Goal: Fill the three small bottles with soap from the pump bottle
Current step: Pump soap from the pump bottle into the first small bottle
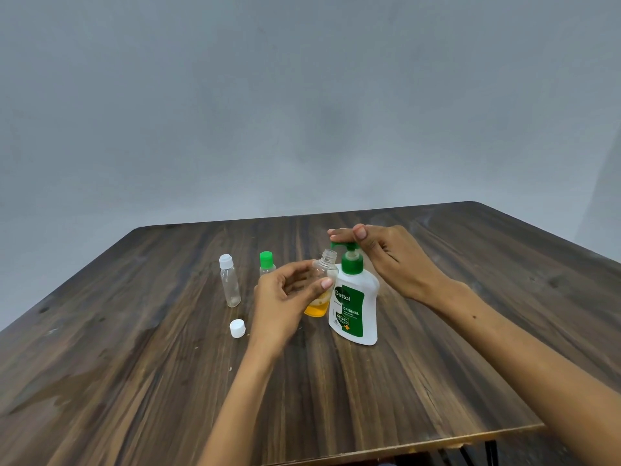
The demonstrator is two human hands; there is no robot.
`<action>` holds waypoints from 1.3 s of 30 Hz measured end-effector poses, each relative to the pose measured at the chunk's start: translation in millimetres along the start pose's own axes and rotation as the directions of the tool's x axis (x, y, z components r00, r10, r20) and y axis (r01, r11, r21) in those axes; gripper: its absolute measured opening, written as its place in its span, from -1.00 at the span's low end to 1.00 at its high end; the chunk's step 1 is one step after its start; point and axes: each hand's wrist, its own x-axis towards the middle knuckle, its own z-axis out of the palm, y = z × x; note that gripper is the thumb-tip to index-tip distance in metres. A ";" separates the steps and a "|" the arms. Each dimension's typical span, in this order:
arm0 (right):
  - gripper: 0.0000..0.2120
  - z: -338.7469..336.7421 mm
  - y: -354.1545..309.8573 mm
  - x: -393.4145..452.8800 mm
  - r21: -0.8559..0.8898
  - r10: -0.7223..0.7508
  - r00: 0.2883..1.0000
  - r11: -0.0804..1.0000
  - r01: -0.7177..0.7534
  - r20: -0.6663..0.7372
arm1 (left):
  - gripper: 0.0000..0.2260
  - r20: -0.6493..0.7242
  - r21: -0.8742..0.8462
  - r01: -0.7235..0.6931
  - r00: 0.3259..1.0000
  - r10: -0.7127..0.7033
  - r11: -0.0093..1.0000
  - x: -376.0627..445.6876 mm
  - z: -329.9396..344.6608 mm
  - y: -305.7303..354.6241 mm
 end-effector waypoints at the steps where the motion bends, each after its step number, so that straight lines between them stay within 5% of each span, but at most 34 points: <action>1: -0.18 0.3 0.2 -0.4 0.008 -0.001 1.000 1.000 0.001 0.001 | -0.68 -0.003 -0.002 0.002 1.000 -0.002 1.000 0.1 0.2 0.5; 39: -0.21 6.4 8.7 -6.4 -0.069 -0.050 0.999 0.996 0.049 -0.015 | -0.59 0.003 0.048 -0.004 1.000 0.004 0.999 0.3 -2.4 -5.4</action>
